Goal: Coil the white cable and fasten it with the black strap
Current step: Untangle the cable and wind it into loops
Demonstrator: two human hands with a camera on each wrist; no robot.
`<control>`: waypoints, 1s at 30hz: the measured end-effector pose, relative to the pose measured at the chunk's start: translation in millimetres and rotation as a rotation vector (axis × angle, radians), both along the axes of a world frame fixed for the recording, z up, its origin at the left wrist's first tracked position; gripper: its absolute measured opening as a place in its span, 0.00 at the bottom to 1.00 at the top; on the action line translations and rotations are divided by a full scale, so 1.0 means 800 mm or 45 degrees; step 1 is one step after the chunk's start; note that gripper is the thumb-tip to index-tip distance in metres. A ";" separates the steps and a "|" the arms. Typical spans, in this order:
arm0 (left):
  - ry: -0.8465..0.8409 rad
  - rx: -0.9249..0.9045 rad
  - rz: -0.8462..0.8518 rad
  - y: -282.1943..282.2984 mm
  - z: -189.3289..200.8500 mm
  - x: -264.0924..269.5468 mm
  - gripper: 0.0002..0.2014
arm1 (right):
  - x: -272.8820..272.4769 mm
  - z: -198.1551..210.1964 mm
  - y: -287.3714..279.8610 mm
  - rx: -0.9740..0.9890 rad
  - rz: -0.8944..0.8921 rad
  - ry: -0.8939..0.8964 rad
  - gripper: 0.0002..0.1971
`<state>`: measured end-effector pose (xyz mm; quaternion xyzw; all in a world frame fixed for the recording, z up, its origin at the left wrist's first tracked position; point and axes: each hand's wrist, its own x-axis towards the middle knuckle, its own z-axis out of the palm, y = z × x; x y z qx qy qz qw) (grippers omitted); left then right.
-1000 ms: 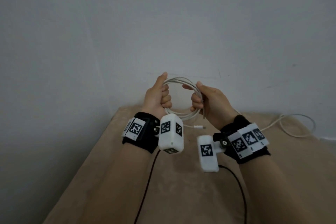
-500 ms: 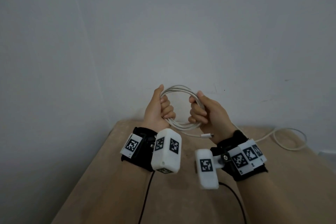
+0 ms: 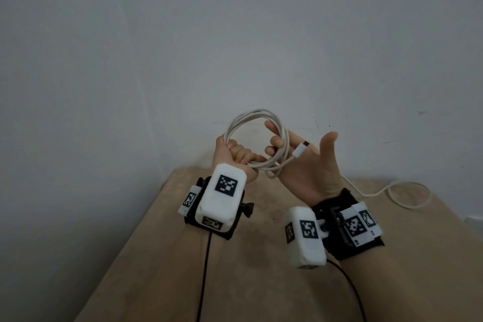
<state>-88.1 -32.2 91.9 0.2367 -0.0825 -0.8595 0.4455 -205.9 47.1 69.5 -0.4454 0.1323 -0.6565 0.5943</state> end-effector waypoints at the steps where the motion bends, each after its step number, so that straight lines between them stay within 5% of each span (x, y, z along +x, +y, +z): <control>1: 0.001 0.009 0.006 0.000 -0.001 0.000 0.28 | 0.000 -0.001 0.000 -0.005 -0.015 0.031 0.53; 4: 0.000 0.020 0.011 -0.003 -0.004 0.000 0.25 | 0.003 -0.004 -0.003 0.019 -0.179 0.170 0.46; 9: -0.137 -0.151 -0.089 -0.001 -0.006 -0.004 0.27 | 0.007 -0.008 -0.008 0.065 -0.467 0.305 0.20; 18: -0.235 -0.325 -0.245 0.004 -0.010 -0.017 0.31 | 0.002 -0.003 0.000 0.200 -0.658 0.330 0.25; 25: 0.006 -0.114 -0.156 -0.005 -0.019 -0.008 0.31 | 0.004 0.002 0.000 0.219 -0.561 0.309 0.15; 30: 0.013 -0.123 -0.209 -0.002 -0.021 -0.016 0.30 | 0.006 0.002 -0.003 0.231 -0.748 0.287 0.23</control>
